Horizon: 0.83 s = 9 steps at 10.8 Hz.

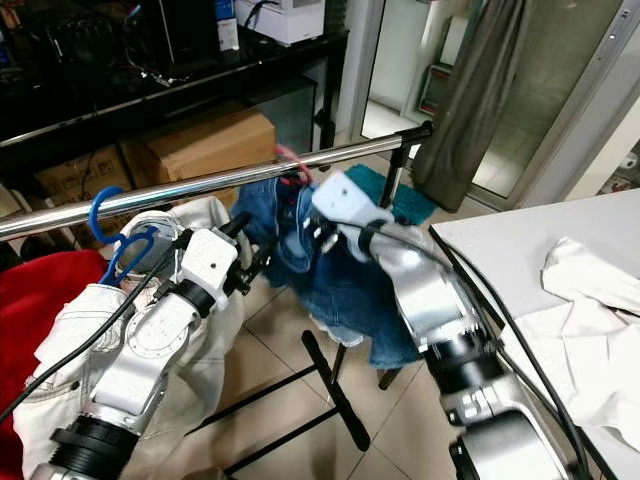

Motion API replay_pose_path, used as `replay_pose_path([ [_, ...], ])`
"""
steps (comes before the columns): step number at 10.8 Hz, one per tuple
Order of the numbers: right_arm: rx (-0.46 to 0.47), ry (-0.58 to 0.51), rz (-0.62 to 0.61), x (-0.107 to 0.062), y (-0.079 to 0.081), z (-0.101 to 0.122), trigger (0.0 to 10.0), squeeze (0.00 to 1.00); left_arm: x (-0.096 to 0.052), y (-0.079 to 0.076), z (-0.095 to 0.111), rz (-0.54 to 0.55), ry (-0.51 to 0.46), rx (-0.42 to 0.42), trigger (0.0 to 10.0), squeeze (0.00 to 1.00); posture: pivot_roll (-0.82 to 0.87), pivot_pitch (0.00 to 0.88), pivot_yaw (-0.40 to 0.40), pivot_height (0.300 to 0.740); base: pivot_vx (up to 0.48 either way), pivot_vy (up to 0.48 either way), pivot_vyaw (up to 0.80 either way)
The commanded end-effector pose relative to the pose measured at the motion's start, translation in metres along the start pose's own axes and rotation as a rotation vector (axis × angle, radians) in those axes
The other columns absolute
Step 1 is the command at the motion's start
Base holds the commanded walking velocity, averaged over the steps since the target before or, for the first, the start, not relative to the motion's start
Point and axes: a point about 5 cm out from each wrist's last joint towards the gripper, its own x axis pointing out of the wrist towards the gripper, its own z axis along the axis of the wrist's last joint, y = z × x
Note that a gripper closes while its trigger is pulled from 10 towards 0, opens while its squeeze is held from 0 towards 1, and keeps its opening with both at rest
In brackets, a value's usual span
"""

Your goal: Hang hanger

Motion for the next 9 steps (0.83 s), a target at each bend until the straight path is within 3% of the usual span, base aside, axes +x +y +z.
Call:
replay_pose_path([
  [1, -0.024, -0.015, -0.020, -0.001, -0.010, 0.010, 10.0, 0.00, 0.000, -0.009, 0.003, -0.065, -0.021, 0.045, 10.0, 0.00, 0.12, 0.000, -0.054, 0.723, 0.000, 0.000, 0.00],
  [3, -0.071, 0.024, -0.003, 0.005, -0.016, 0.010, 10.0, 0.00, 0.002, -0.008, 0.010, -0.074, -0.056, 0.062, 10.0, 0.00, 0.12, 0.000, -0.057, 0.723, 0.000, 0.000, 0.00],
  [6, -0.047, 0.061, -0.065, 0.014, -0.030, 0.004, 10.0, 0.00, -0.001, -0.010, 0.011, -0.074, -0.070, 0.050, 10.0, 0.00, 0.13, 0.000, -0.064, 0.723, 0.000, 0.000, 0.00],
  [8, -0.056, 0.046, -0.046, 0.016, -0.028, 0.009, 10.0, 0.00, -0.004, -0.013, 0.009, -0.081, -0.065, 0.049, 10.0, 0.00, 0.13, 0.000, -0.065, 0.723, 0.000, 0.000, 0.00],
  [9, -0.056, 0.046, -0.029, 0.018, -0.025, 0.008, 10.0, 0.24, -0.004, -0.013, 0.010, -0.082, -0.071, 0.048, 10.0, 0.00, 0.13, 0.000, -0.065, 0.723, 0.000, 0.000, 0.00],
])
